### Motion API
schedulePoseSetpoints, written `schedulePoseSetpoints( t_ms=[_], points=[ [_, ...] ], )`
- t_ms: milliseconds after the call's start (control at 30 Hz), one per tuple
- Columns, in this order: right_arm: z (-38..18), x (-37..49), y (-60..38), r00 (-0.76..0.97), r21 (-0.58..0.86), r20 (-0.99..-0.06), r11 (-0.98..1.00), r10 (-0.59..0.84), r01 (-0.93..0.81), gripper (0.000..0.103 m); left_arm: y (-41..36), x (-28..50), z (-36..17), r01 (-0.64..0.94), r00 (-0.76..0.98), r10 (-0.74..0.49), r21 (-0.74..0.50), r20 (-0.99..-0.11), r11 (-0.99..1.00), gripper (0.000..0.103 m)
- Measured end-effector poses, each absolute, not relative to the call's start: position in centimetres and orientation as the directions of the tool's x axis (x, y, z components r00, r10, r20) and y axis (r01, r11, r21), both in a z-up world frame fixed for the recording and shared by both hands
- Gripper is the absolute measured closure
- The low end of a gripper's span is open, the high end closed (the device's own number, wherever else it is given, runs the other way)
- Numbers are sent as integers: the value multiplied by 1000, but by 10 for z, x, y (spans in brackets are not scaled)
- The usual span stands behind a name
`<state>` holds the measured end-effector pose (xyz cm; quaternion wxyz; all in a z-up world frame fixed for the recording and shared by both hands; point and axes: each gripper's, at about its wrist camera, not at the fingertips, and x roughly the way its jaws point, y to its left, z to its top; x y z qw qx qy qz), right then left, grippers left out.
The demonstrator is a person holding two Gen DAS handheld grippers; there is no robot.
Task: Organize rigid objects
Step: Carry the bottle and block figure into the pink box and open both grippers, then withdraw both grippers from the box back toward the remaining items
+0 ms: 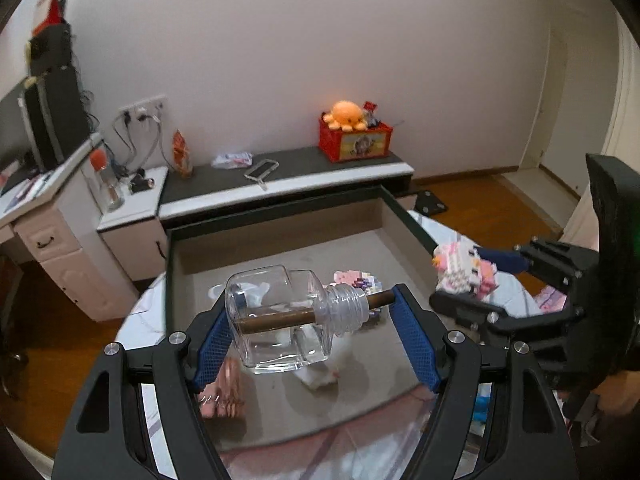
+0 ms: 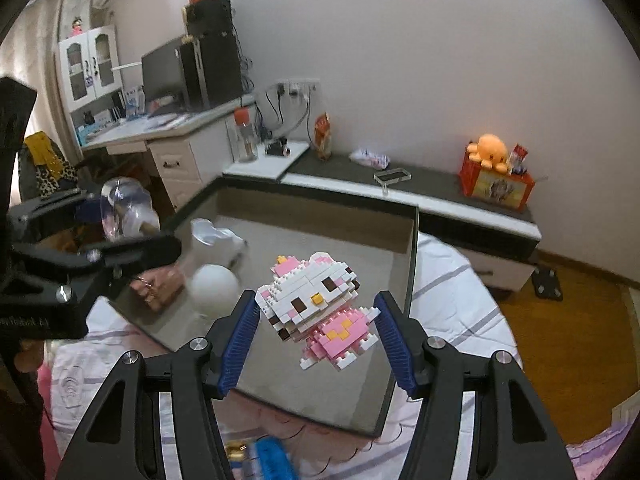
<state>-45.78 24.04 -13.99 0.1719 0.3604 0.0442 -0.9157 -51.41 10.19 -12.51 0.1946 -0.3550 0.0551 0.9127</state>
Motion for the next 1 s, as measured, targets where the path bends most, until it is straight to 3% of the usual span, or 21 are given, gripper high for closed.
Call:
schedulePoseSetpoints(
  t_ms=[233,533,600,667,767,1000],
  points=[
    [-174,-472,243,-626,62,-726,-934,-284,352,42,110,-539,-160,-369,-633,264,-16,-727,-929,27],
    [-180,-469,242,-621,65,-732,-936,-280,346,41,94,-534,-167,-323,-634,231,-19,-738,-946,26],
    [-176,-464,243,-626,77,-723,-935,-292,346,37,88,-529,-166,-308,-630,228,-31,-742,-951,20],
    [-172,-458,244,-637,69,-717,-939,-282,337,25,82,-520,-163,-296,-643,218,-24,-734,-955,15],
    [-162,-446,245,-656,68,-701,-942,-279,328,24,74,-502,-153,-270,-668,201,-19,-717,-963,7],
    [-134,-406,253,-719,42,-653,-960,-235,276,19,53,-445,-127,-237,-735,188,-13,-651,-971,0]
  ],
)
